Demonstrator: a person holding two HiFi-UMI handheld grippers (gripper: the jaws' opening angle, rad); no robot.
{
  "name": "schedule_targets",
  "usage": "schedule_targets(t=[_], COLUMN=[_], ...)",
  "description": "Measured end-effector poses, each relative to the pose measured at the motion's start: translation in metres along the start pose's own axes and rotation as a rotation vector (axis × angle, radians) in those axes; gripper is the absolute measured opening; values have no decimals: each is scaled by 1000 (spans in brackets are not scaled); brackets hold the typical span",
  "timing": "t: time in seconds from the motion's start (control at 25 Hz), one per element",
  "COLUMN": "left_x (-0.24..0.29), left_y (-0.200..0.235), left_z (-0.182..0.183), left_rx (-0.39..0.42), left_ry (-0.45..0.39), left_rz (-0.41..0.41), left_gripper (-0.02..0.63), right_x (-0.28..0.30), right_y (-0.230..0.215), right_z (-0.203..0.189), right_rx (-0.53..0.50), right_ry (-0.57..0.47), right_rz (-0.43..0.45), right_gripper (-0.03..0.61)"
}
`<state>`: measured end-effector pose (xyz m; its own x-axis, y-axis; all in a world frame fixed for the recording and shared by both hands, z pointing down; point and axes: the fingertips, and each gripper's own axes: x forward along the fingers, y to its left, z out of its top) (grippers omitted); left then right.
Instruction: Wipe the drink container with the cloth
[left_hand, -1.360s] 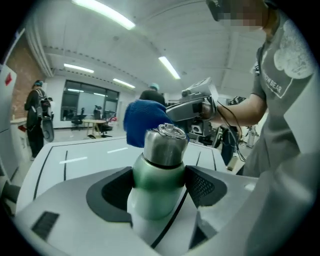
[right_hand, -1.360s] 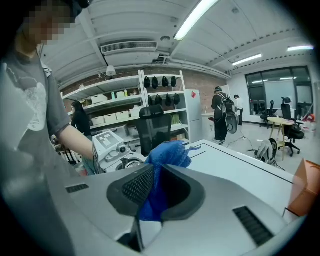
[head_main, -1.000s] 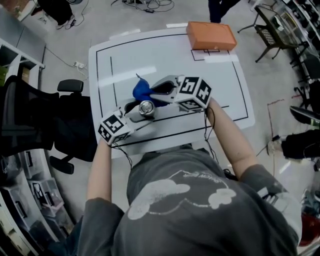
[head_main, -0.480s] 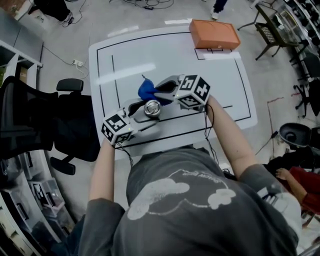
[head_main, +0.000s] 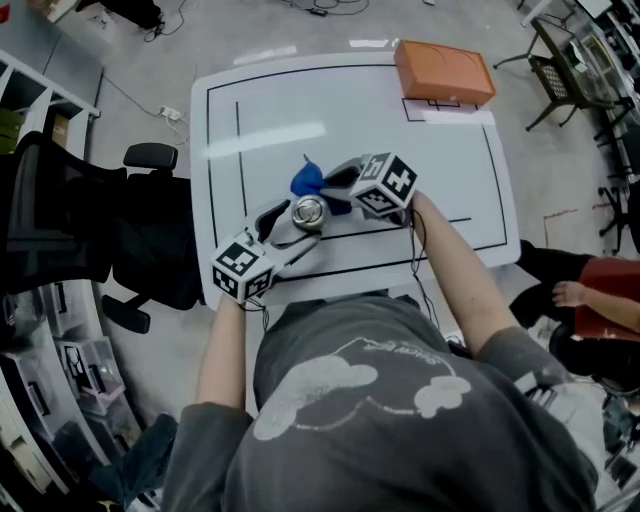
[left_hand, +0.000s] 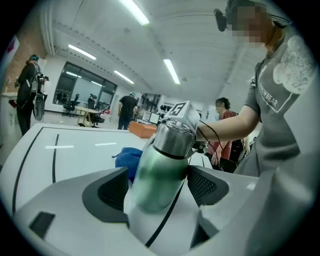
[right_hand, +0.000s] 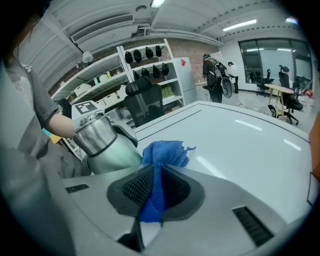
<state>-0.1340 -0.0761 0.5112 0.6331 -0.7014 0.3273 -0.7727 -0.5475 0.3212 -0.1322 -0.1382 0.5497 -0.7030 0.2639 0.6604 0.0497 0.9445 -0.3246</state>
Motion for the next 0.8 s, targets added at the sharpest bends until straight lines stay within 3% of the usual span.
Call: schedule_targets(t=[0.32, 0.64, 0.8], left_x=[-8, -14, -3], left_y=[1, -12, -21], left_z=[-4, -4, 3], left_rx=[-65, -149, -174], left_ry=[-50, -123, -156], left_rz=[205, 522, 663], left_gripper=[362, 360, 362], right_x=[-8, -47, -65], right_y=[-1, 3, 8], right_z=[-11, -11, -18], right_rx=[-4, -21, -44], right_ry=[-31, -131, -155], right_rz=[-48, -136, -137], right_gripper=[48, 48, 49])
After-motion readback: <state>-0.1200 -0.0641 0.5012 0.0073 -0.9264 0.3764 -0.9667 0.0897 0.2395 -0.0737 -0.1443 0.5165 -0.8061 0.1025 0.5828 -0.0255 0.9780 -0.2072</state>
